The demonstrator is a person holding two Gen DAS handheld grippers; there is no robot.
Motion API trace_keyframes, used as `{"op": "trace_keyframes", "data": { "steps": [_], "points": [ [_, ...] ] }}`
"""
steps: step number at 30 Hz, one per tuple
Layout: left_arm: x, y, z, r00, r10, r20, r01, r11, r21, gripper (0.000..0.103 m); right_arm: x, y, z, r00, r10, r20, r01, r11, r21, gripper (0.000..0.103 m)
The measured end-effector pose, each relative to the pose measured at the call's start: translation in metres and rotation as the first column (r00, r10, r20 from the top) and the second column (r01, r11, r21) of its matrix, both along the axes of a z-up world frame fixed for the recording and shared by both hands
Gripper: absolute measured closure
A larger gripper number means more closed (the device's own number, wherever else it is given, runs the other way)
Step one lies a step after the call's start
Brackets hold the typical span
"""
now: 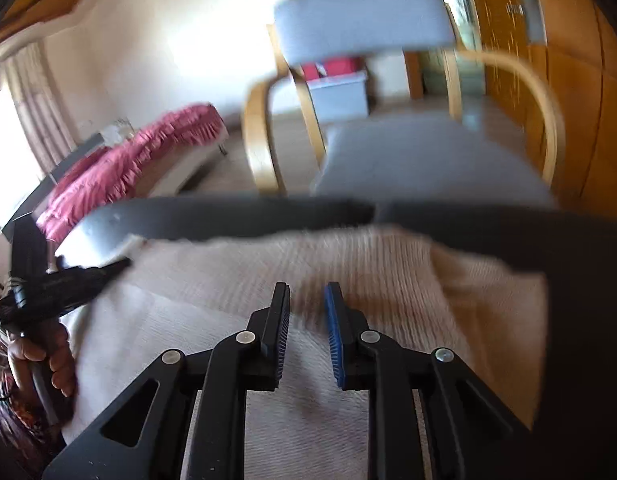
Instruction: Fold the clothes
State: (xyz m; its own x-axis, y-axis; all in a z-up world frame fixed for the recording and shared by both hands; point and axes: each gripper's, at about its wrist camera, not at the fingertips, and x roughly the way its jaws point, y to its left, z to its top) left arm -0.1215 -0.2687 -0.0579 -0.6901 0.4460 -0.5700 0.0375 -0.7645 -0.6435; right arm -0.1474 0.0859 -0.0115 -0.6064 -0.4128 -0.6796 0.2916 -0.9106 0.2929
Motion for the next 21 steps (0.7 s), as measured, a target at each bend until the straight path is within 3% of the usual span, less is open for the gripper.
{"op": "trace_keyframes", "data": {
  "steps": [3, 6, 11, 14, 17, 21],
  "points": [
    [0.010, -0.023, -0.001, 0.993, 0.118, 0.015, -0.117, 0.992, -0.036, 0.101, -0.010, 0.028, -0.011, 0.997, -0.048, 0.063, 0.057, 0.986, -0.156, 0.083],
    [0.025, -0.043, -0.003, 0.973, 0.229, 0.030, -0.227, 0.972, -0.058, 0.102, -0.013, 0.062, -0.023, 0.982, -0.148, 0.120, 0.176, 0.947, -0.270, 0.103],
    [0.043, -0.063, -0.003, 0.942, 0.334, 0.027, -0.331, 0.941, -0.072, 0.102, -0.006, 0.081, -0.022, 0.956, -0.272, 0.112, 0.291, 0.924, -0.248, 0.103],
    [0.047, -0.064, -0.005, 0.945, 0.326, 0.019, -0.325, 0.945, -0.039, 0.102, -0.004, 0.091, -0.022, 0.951, -0.286, 0.120, 0.308, 0.909, -0.280, 0.103],
    [0.054, -0.055, 0.002, 0.957, 0.286, -0.043, -0.287, 0.958, -0.018, 0.085, 0.003, 0.096, -0.012, 0.955, -0.283, 0.086, 0.295, 0.903, -0.312, 0.097],
    [0.062, -0.040, 0.018, 0.968, 0.207, -0.138, -0.215, 0.976, -0.040, 0.082, 0.013, 0.067, 0.025, 0.982, -0.176, -0.072, 0.151, 0.952, -0.268, 0.077]
  ]
}}
